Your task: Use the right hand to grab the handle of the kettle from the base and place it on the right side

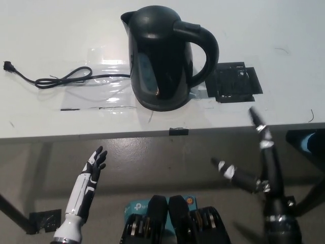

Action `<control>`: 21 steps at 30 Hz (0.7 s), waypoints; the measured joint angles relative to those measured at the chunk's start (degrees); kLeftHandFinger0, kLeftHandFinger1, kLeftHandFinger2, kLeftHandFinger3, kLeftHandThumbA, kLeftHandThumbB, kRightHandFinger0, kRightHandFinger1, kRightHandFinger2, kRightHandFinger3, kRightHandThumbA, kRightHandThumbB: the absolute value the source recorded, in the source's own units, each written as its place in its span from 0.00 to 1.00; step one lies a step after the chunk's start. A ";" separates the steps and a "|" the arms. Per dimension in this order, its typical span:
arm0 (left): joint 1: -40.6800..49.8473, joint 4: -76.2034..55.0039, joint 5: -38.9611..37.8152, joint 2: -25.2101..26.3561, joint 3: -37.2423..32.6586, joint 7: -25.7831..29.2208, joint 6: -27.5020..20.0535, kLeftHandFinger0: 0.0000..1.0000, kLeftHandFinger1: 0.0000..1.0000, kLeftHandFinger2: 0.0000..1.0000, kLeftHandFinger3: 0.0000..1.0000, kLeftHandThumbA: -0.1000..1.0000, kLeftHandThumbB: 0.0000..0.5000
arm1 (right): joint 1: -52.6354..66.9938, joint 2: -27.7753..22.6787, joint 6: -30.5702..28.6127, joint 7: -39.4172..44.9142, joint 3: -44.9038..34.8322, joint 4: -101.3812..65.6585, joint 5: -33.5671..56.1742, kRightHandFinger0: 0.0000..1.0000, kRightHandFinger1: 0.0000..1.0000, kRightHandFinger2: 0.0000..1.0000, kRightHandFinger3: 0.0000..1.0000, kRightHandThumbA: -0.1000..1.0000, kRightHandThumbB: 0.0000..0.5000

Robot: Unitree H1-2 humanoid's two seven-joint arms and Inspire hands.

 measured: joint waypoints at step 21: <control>1.14 0.15 0.47 0.02 -0.80 0.01 -1.15 1.00 1.00 1.00 1.00 1.00 1.00 | -28.22 1.08 11.77 -2.74 -3.24 13.76 -6.54 1.00 1.00 1.00 1.00 0.84 0.39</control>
